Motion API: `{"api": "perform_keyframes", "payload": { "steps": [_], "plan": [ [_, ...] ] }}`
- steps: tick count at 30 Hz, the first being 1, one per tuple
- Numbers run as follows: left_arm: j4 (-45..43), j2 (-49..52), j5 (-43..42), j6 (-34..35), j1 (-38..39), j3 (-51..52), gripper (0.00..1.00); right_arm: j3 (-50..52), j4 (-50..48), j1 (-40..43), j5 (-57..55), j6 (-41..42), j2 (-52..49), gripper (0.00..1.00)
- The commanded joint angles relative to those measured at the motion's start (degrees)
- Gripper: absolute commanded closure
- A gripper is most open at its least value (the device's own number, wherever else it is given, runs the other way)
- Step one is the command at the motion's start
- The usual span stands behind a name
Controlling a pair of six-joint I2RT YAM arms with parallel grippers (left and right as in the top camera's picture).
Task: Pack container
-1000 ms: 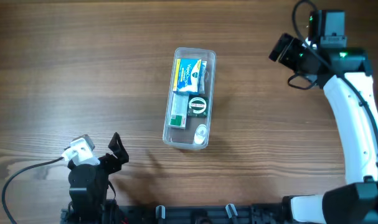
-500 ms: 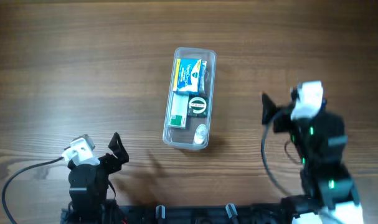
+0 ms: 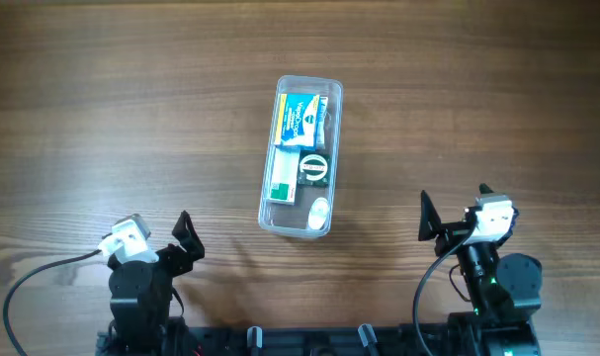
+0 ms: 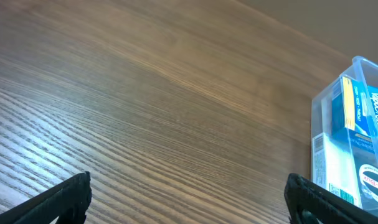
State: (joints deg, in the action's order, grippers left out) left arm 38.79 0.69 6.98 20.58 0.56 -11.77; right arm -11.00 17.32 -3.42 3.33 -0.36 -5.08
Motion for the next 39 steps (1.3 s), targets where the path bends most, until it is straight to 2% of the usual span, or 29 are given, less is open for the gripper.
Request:
{"api": "perform_keyframes", "payload": {
  "steps": [1,39],
  "plan": [
    [-0.2,-0.4,0.1,-0.7,-0.3,0.3,0.0,3.4,-0.2,0.4,1.7,-0.9,3.0,0.0],
    [-0.2,-0.4,0.1,-0.7,-0.3,0.3,0.0,4.7,-0.9,0.4,1.7,-1.0,4.9,0.0]
  ]
}}
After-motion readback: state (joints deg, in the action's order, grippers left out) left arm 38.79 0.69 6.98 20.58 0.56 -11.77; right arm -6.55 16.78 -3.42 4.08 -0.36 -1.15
